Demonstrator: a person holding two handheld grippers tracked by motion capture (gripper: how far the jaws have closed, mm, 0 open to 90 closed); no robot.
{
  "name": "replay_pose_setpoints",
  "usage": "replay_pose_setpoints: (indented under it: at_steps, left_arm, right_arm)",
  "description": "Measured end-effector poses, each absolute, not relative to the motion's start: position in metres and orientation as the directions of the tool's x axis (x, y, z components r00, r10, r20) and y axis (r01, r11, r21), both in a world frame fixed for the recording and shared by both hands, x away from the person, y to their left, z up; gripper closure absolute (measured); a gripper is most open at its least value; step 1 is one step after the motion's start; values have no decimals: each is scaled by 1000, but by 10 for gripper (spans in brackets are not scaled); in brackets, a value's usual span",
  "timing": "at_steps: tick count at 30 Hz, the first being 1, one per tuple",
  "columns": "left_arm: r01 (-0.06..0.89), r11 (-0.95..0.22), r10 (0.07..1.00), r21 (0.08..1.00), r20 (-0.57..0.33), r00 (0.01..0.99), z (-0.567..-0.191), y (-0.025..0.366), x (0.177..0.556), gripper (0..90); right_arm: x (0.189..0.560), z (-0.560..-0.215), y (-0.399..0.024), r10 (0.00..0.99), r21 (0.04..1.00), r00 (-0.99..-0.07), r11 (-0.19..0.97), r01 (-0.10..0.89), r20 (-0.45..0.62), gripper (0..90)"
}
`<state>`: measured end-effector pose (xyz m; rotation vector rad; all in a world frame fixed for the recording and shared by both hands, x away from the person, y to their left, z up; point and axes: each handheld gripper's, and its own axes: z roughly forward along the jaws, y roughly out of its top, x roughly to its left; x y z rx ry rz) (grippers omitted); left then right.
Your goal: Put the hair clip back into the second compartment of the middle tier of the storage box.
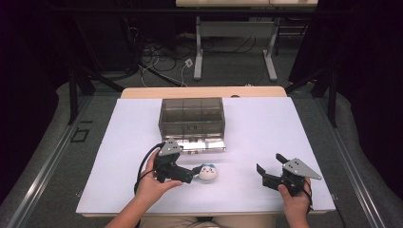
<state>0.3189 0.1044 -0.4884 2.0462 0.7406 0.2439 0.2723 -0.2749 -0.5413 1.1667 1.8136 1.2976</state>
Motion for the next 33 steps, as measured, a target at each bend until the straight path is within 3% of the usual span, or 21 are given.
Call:
replay_pose_setpoints:
  at_steps: [33]
  left_arm:
    - [442,-439,582,782,-127,803,-513,84,325,35]
  right_arm:
    - [272,-542,-276,906,944,-423,136,300,3,154]
